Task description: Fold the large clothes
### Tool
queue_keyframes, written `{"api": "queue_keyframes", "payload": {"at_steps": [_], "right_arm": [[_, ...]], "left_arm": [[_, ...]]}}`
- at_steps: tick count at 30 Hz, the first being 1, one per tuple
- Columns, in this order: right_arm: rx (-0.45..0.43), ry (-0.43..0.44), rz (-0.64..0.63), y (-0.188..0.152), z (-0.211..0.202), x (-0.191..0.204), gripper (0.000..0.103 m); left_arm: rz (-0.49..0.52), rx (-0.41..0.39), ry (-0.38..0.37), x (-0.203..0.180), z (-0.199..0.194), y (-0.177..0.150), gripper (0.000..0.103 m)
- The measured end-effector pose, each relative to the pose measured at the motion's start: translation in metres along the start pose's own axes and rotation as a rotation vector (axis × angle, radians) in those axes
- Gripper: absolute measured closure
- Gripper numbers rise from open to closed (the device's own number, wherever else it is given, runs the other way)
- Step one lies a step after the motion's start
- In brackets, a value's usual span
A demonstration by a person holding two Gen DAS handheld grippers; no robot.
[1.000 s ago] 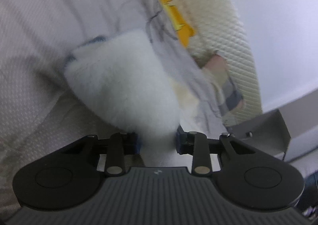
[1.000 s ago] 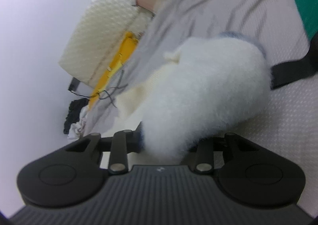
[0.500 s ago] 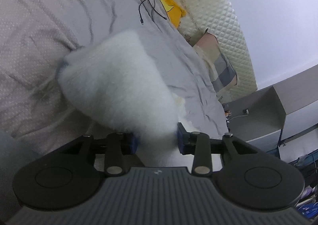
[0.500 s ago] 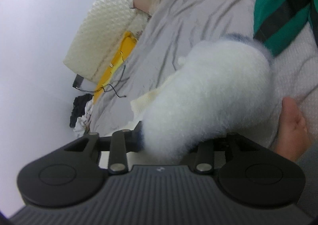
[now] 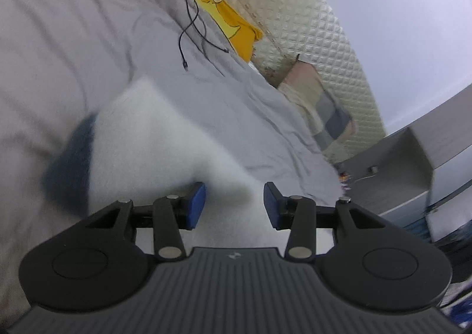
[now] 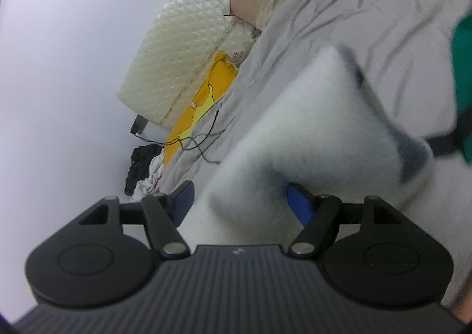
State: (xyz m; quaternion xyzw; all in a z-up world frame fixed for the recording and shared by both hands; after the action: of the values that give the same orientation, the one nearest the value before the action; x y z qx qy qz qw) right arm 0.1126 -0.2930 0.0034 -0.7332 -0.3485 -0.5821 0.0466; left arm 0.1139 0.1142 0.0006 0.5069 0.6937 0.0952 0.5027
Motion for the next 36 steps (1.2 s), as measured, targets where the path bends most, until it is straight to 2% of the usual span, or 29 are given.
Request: {"api": "queue_keyframes", "payload": {"at_steps": [2, 4, 6, 10, 14, 19, 22, 24, 30, 36], "right_arm": [[-0.021, -0.029, -0.043, 0.009, 0.019, 0.001, 0.031], [-0.035, -0.084, -0.083, 0.016, 0.039, -0.002, 0.031], [-0.025, -0.137, -0.109, 0.020, 0.060, -0.010, 0.031], [0.012, -0.188, -0.173, 0.017, 0.077, -0.027, 0.031], [0.019, -0.214, -0.253, 0.016, 0.083, -0.035, 0.033], [0.004, -0.184, -0.243, 0.035, 0.082, -0.036, 0.033], [-0.026, -0.172, -0.243, 0.046, 0.083, -0.036, 0.033], [-0.039, -0.158, -0.236, 0.050, 0.084, -0.037, 0.033], [-0.064, -0.114, -0.205, 0.061, 0.084, -0.037, 0.025], [-0.112, -0.056, -0.196, 0.068, 0.070, -0.029, 0.018]], "left_arm": [[0.092, 0.015, 0.056, -0.010, 0.026, 0.009, 0.055], [0.135, 0.013, 0.041, -0.015, 0.048, 0.014, 0.051], [0.174, 0.034, 0.071, -0.016, 0.072, 0.016, 0.050], [0.271, 0.038, 0.082, -0.013, 0.094, 0.004, 0.049], [0.363, 0.000, 0.166, -0.002, 0.099, 0.001, 0.045], [0.380, -0.075, 0.267, 0.022, 0.080, 0.017, 0.039], [0.421, -0.109, 0.402, 0.036, 0.073, 0.031, 0.031], [0.383, -0.090, 0.433, 0.051, 0.073, 0.039, 0.029], [0.207, 0.004, 0.425, 0.093, 0.091, 0.039, 0.029], [0.211, -0.003, 0.397, 0.088, 0.092, 0.033, 0.029]]}}
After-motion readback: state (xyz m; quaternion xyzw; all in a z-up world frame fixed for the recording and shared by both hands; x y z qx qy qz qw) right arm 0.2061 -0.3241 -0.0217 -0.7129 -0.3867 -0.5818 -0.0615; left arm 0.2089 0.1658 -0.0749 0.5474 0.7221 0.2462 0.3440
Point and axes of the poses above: each gripper's, at about its wrist camera, not at the fingertips, and z roughly the way its jaws point, x to its left, y to its top, the point moved 3 cm from there along z, roughly the way its jaws point, and after that the axes turned 14 degrees about z, right-handed, at the moved point
